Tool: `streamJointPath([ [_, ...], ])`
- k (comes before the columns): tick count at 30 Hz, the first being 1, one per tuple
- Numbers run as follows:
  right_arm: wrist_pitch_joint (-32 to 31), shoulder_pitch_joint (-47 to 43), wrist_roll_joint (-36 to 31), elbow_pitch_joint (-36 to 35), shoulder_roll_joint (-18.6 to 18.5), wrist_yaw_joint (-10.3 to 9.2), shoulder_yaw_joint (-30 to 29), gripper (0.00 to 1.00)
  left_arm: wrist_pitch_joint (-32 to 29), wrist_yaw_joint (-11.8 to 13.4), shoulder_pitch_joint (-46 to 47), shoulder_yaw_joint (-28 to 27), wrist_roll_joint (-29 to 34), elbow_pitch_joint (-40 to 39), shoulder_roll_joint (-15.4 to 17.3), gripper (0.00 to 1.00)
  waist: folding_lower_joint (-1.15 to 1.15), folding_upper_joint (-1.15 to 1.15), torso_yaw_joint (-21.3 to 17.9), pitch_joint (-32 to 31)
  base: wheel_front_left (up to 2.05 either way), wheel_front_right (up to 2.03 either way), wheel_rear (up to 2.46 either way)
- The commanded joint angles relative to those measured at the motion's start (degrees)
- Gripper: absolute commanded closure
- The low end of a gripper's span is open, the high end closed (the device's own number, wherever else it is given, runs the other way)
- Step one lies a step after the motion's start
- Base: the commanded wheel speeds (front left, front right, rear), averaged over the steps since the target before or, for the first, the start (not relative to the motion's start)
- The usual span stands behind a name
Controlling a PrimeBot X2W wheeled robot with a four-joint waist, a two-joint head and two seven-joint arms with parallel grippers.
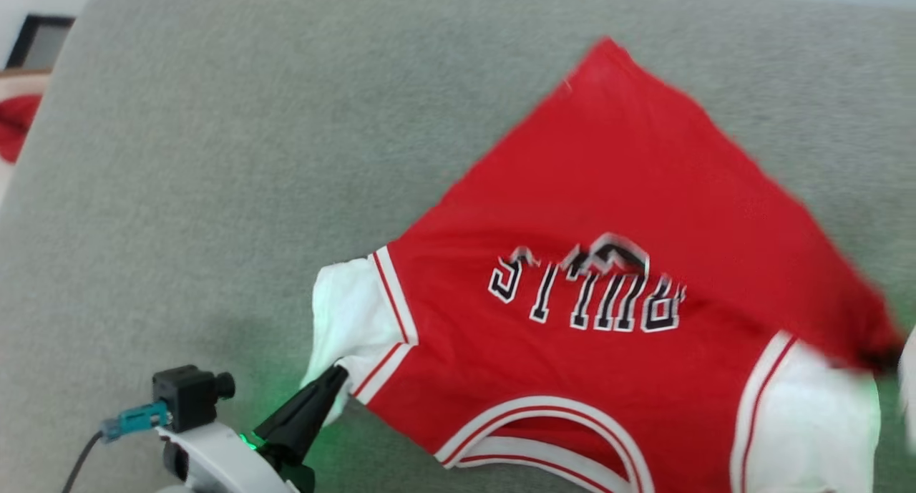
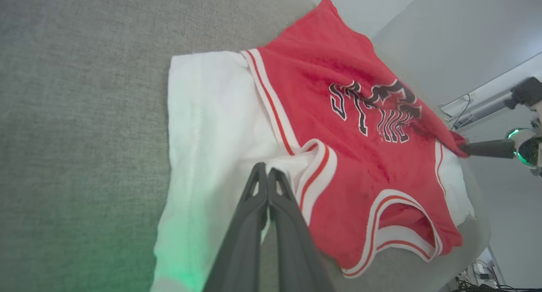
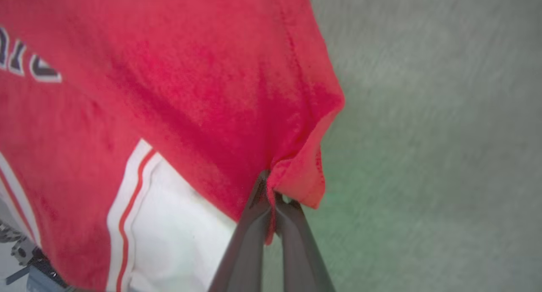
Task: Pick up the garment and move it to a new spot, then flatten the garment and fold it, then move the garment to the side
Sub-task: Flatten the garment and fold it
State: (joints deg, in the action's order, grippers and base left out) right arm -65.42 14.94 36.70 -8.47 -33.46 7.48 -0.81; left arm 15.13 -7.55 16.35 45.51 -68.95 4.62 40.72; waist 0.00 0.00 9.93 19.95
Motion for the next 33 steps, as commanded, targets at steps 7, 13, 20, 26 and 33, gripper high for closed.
streamJointPath([
  [7,-1.2,-19.8,-1.2,-8.8,5.8,0.02,2.2,1.0,0.0,0.2,-2.7,-2.5,1.4,0.1,0.1,1.0,0.0,0.0,-3.8,-2.4,0.0,0.0,0.0],
  [13,1.4,-26.1,-1.7,-8.3,9.6,0.02,8.6,1.0,0.0,0.2,-2.5,-2.5,2.4,1.1,0.1,1.0,0.0,0.0,-4.3,-2.4,0.0,0.0,0.0],
  [20,7.7,-23.4,-3.5,-5.5,8.7,-0.03,10.6,0.0,0.0,0.2,-2.3,-2.9,2.1,1.2,0.7,1.0,0.0,0.0,-5.1,-2.8,0.0,0.0,0.0],
  [26,8.5,-20.6,-1.1,-12.0,7.4,-0.02,3.1,0.0,0.0,0.2,-3.1,-2.9,2.6,0.5,0.5,1.0,0.0,0.0,-5.5,-3.7,0.0,0.0,0.0],
  [33,2.4,-11.7,2.7,-19.3,5.3,-0.01,-7.1,0.0,-0.2,0.2,-1.9,-2.2,3.2,-0.6,0.1,1.0,0.0,0.0,-3.7,-3.7,0.0,0.0,0.0],
])
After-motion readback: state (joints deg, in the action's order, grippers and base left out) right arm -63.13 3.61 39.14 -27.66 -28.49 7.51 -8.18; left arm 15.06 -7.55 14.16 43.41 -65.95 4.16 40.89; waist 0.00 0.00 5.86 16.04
